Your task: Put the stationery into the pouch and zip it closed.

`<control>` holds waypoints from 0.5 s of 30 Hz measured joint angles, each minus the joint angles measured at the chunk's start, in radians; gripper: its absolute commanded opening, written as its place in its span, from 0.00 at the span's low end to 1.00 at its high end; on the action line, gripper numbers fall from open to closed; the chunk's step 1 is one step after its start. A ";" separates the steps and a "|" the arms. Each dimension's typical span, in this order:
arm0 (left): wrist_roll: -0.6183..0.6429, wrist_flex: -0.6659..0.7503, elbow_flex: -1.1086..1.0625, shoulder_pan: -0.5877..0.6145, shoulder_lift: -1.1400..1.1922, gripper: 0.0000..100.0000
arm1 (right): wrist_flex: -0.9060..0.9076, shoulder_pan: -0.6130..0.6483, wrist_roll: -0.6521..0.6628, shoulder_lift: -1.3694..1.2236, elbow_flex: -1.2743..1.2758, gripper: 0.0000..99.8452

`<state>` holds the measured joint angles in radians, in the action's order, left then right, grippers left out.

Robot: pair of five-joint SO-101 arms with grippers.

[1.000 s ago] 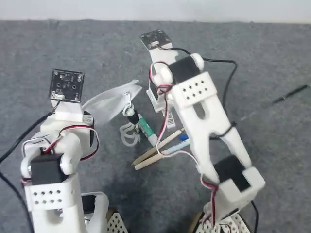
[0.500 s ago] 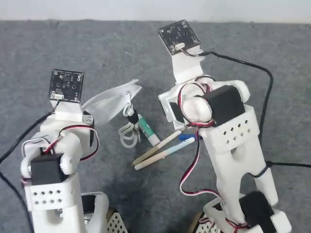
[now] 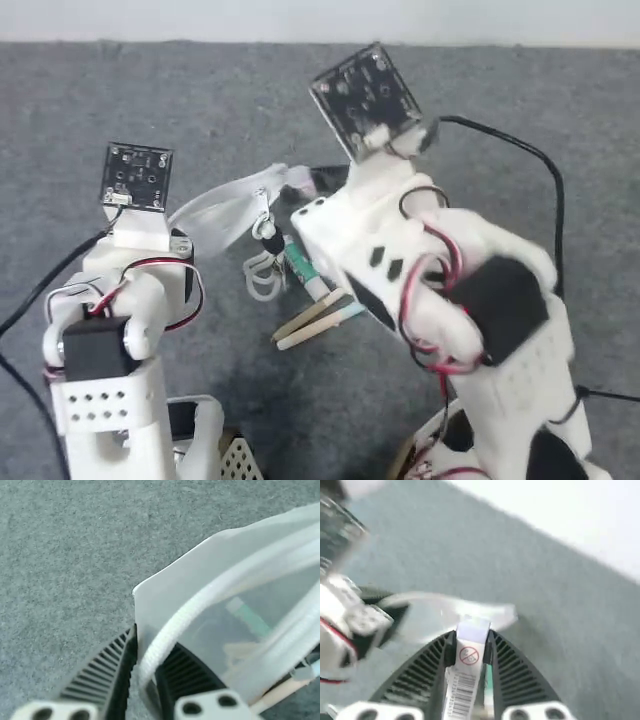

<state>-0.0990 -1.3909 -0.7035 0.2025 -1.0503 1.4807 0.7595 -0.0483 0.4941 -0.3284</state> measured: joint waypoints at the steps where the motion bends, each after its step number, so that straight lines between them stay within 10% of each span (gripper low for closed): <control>1: 0.000 0.000 0.000 0.000 0.000 0.01 | -0.020 0.003 0.000 0.003 0.000 0.01; 15: 0.000 0.000 0.000 0.000 0.000 0.01 | -0.072 0.127 0.000 0.083 0.048 0.01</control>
<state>-0.0990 -1.3909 -0.7035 0.2025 -1.0503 1.4085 0.8869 -0.0483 0.5769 -0.2808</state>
